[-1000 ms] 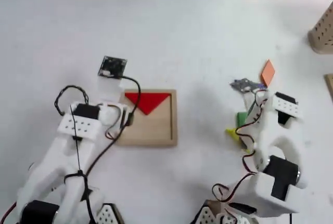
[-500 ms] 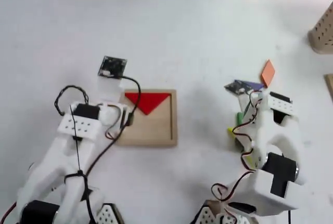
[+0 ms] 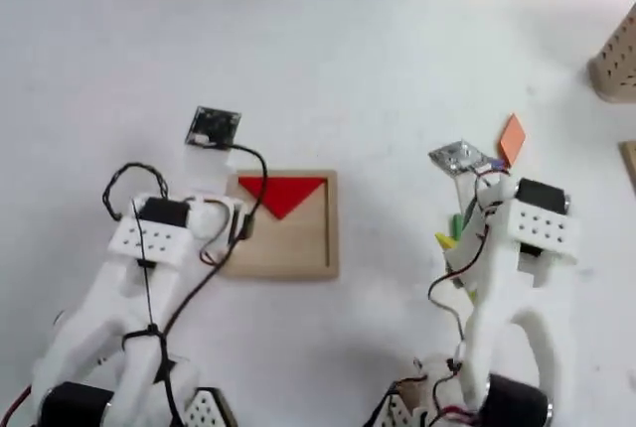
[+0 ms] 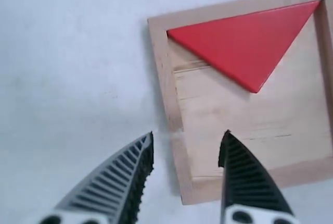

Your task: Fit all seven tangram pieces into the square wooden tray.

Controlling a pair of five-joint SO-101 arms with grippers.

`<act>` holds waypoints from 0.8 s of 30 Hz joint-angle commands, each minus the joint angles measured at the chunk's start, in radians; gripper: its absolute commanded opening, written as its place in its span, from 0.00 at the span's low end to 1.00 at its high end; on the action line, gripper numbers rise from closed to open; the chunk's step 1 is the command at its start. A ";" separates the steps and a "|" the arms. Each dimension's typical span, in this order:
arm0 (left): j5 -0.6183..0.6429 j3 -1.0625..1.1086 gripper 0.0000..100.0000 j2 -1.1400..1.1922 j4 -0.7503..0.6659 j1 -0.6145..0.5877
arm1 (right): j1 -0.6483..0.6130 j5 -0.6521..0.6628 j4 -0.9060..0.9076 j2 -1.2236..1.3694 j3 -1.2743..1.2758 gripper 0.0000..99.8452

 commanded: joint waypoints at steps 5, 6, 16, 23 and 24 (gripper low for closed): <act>0.060 -0.072 0.21 -0.033 -0.015 -0.200 | -0.306 -0.350 -0.114 -0.084 -0.014 0.02; 0.094 -0.075 0.21 -0.033 -0.015 -0.223 | -0.352 -0.394 -0.159 -0.068 -0.012 0.02; 0.166 -0.074 0.21 -0.033 -0.071 -0.300 | -0.731 -0.678 -0.358 0.189 -0.187 0.02; 0.164 -0.075 0.21 -0.033 -0.071 -0.300 | -0.871 -0.773 -0.510 0.392 -0.273 0.02; 0.164 -0.075 0.21 -0.033 -0.071 -0.300 | -0.885 -0.776 -0.512 0.412 -0.282 0.02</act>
